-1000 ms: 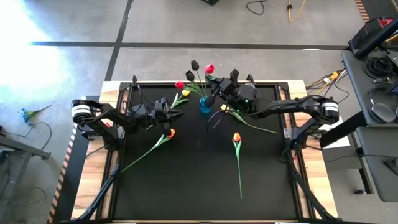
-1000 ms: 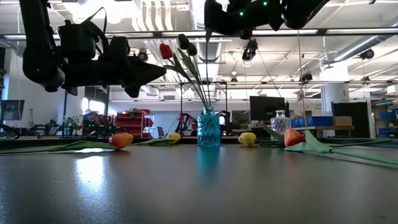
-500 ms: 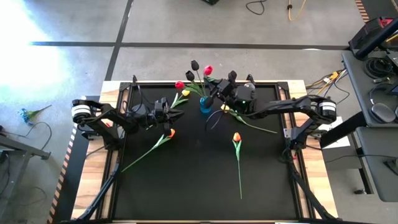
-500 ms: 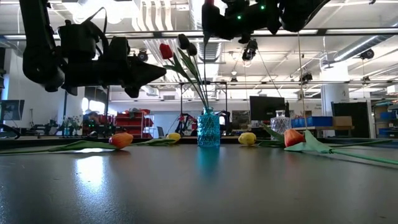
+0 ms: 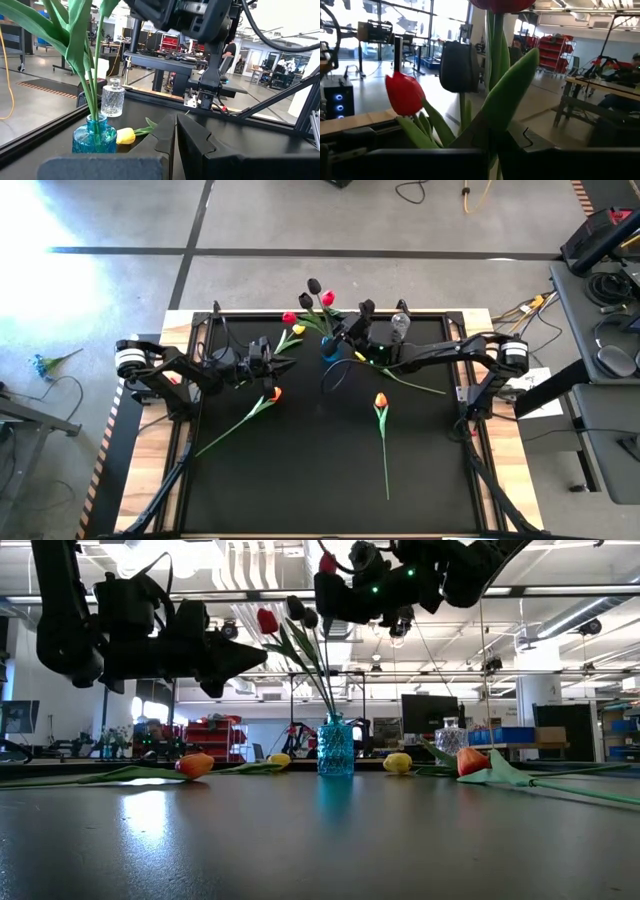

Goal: Sort flowers into vase by color
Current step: Put the red flower into the transparent blue vase

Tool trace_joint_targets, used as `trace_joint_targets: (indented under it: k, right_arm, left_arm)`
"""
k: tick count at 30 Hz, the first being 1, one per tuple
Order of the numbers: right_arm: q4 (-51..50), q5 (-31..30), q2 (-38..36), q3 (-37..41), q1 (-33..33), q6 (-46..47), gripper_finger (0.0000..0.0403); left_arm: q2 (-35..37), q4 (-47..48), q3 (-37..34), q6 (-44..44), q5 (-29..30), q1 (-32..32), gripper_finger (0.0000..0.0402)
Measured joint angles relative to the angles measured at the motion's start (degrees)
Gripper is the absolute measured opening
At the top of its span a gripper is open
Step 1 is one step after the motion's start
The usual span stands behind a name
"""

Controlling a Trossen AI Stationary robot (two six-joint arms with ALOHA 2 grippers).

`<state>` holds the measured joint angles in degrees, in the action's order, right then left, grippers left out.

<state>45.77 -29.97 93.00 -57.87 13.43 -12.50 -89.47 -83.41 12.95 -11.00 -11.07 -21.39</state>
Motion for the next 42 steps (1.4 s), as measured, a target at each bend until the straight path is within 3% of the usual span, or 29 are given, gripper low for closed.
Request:
trace_joint_targets:
  k: [12, 25, 36, 42]
  right_arm:
    - [-1.39, -1.7, 1.85, 0.0, -0.04, -1.43, 0.0013]
    - [-9.33, -4.59, 1.85, 0.0, -0.04, 0.68, 0.0018]
    - [-9.72, -4.62, 1.41, 0.0, -0.04, 1.1, 0.0131]
    - [-9.61, -4.53, -0.05, 0.0, -0.36, 0.97, 0.0166]
  left_arm:
    - [0.0, 0.39, 0.07, 0.0, 0.0, 0.0, 0.0004]
    - [0.0, 0.36, 0.07, 0.0, 0.07, -0.04, 0.0004]
    - [0.0, 0.32, 0.09, 0.0, 0.09, -0.04, 0.0004]
    - [0.0, 0.31, 0.09, 0.0, 0.11, -0.04, 0.0004]
